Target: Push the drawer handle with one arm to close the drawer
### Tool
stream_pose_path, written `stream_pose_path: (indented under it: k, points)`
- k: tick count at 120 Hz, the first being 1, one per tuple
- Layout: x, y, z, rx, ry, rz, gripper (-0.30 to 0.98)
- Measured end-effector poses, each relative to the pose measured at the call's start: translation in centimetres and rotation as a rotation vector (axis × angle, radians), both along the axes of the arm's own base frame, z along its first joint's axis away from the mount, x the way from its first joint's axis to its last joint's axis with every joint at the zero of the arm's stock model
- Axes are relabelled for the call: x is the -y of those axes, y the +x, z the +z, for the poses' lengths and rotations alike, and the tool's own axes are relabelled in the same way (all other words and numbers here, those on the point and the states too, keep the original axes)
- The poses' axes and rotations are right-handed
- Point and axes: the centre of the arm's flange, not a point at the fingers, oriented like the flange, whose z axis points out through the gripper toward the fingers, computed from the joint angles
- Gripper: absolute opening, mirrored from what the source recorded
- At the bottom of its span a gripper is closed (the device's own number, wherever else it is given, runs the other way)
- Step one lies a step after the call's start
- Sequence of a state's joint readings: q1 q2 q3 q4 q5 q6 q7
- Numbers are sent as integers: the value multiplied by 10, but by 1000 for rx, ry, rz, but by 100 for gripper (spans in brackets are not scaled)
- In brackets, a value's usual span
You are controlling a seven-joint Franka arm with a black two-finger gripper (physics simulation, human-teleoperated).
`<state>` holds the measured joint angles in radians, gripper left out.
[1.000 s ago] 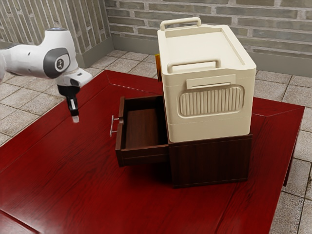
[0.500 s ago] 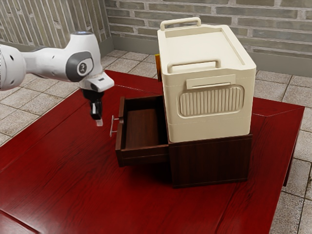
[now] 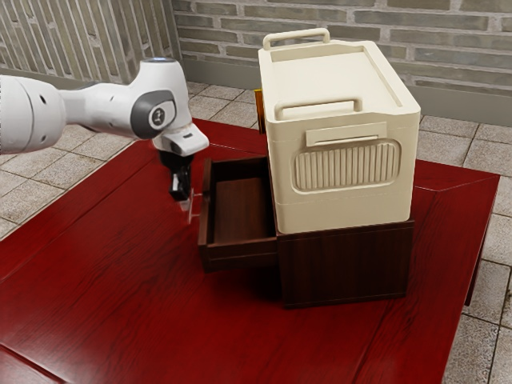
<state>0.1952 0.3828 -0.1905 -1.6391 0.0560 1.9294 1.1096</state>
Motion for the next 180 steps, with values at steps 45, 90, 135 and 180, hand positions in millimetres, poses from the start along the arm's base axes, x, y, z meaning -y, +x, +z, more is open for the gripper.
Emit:
stream_pose_path:
  k: [45, 90, 135, 180]
  points:
    - [34, 16, 16, 45, -20, -33, -9]
    - [68, 33, 13, 62, -44, -54, -10]
    - [101, 40, 13, 81, -70, -79, -10]
    - [112, 50, 14, 148, -86, -150, -10]
